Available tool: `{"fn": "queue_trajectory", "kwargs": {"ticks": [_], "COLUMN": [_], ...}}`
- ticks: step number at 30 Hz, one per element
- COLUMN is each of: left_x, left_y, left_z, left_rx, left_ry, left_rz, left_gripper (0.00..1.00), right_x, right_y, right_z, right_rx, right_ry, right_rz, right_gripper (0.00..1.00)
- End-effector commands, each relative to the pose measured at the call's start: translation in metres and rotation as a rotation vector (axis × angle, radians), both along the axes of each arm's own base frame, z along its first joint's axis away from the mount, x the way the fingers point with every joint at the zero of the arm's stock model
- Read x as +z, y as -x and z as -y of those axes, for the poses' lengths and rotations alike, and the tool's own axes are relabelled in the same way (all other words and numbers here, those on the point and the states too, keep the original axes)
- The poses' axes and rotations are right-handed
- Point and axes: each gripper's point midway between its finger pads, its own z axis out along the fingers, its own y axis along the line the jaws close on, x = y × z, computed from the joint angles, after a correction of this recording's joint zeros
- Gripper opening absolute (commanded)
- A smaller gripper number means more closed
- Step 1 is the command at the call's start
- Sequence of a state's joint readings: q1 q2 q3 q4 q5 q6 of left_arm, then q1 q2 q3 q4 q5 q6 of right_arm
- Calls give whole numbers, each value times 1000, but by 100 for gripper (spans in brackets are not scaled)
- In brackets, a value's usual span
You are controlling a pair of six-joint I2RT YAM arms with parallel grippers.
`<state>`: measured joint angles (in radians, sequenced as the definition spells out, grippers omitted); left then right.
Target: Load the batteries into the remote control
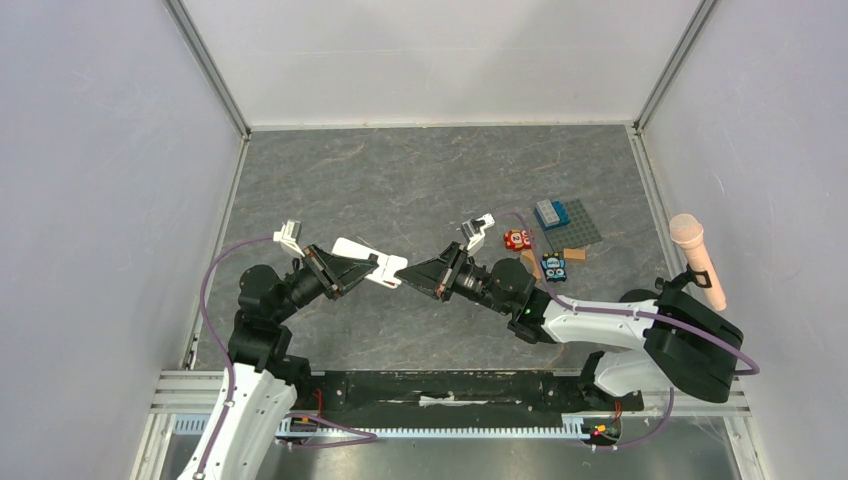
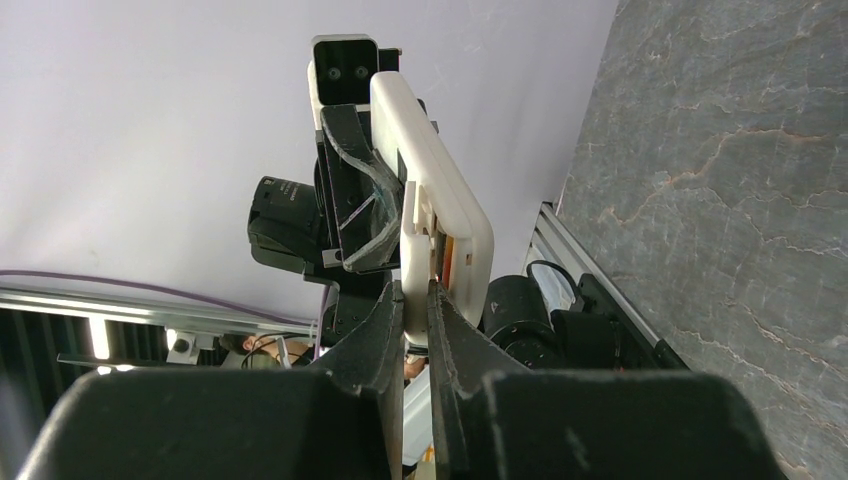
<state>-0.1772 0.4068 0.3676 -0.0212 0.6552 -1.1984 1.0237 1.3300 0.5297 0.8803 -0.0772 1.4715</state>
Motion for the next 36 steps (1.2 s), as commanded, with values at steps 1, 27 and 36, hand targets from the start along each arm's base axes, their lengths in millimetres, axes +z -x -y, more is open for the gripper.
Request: {"fn": "queue_trajectory", "kwargs": {"ticks": [1, 27, 36], "left_x": [30, 29, 32], "left_y": [2, 0, 5], "left_z": [-1, 0, 3], "left_rx": [-1, 3, -26], "left_ry": [4, 18, 41], "left_rz": [110, 88, 94], "left_gripper": [2, 2, 2], "right_x": [1, -5, -2], "right_y": [0, 1, -6], "right_z": [4, 1, -5], "right_rx": [-17, -4, -28], "right_ry": [3, 15, 7], "right_rz": [9, -11, -21], "right_gripper": [0, 0, 0]}}
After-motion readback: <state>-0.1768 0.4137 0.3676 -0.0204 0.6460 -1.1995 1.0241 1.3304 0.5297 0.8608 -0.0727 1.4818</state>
